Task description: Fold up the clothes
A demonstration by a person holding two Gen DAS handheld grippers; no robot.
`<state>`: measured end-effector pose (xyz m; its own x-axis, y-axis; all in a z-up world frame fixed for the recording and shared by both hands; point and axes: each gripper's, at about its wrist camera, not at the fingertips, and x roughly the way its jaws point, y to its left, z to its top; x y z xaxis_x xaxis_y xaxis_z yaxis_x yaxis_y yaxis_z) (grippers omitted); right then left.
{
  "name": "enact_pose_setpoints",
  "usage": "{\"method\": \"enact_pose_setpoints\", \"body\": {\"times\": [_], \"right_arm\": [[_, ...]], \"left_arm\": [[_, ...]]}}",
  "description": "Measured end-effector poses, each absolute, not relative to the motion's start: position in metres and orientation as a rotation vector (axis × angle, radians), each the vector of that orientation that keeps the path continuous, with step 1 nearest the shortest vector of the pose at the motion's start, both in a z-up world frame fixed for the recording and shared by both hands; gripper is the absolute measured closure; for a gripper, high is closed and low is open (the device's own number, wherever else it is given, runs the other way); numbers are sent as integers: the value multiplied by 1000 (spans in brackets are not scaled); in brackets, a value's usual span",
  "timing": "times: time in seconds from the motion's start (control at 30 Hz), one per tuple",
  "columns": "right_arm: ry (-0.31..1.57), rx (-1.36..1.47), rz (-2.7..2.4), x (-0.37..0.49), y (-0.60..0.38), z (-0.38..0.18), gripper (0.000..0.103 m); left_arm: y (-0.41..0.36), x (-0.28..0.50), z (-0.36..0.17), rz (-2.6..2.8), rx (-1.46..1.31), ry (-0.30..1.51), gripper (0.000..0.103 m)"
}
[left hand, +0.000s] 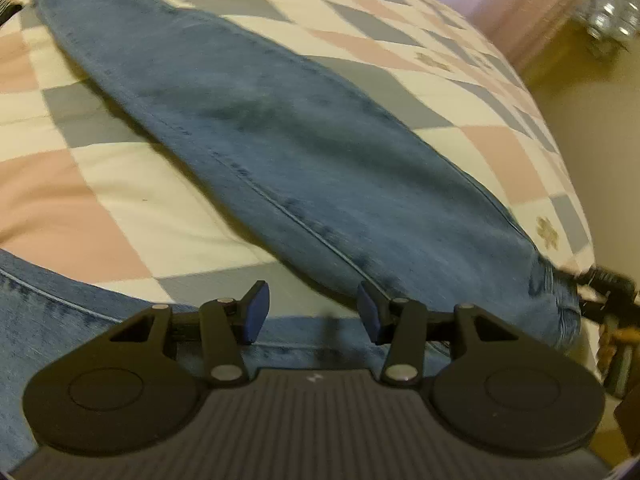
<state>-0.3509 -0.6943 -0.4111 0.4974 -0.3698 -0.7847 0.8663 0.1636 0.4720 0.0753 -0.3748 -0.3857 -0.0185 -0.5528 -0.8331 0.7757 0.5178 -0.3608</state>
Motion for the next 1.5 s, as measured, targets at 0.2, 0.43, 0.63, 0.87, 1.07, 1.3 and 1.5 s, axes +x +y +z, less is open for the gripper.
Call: {"method": "enact_pose_setpoints", "body": {"times": [0.2,0.43,0.63,0.87,1.07,1.3,1.5], "right_arm": [[557,1028,-671,-381,-630,-374,52],[775,967,-436,-370,-580,-405,54],[798,964,-384,-369,-573,-419,68],[790,1112,-390,-395,-563,-437,88],[675,1090,-392,-387,-568,-445,59],[638,1080,-365,-377,-573,-456,63],[727,1157,-301,-398,-562,-450,80]], "left_arm": [[-362,69,-385,-1034,233,1209,60],[-360,51,-380,-1071,221,1234,60],[-383,-8,-366,-1328,351,1209,60],[-420,-105,-368,-1658,698,990,61],[-415,-105,-381,-1622,693,1062,61],[-417,-100,-389,-1591,699,1089,61],[-427,-106,-385,-1616,682,1075,60]]}}
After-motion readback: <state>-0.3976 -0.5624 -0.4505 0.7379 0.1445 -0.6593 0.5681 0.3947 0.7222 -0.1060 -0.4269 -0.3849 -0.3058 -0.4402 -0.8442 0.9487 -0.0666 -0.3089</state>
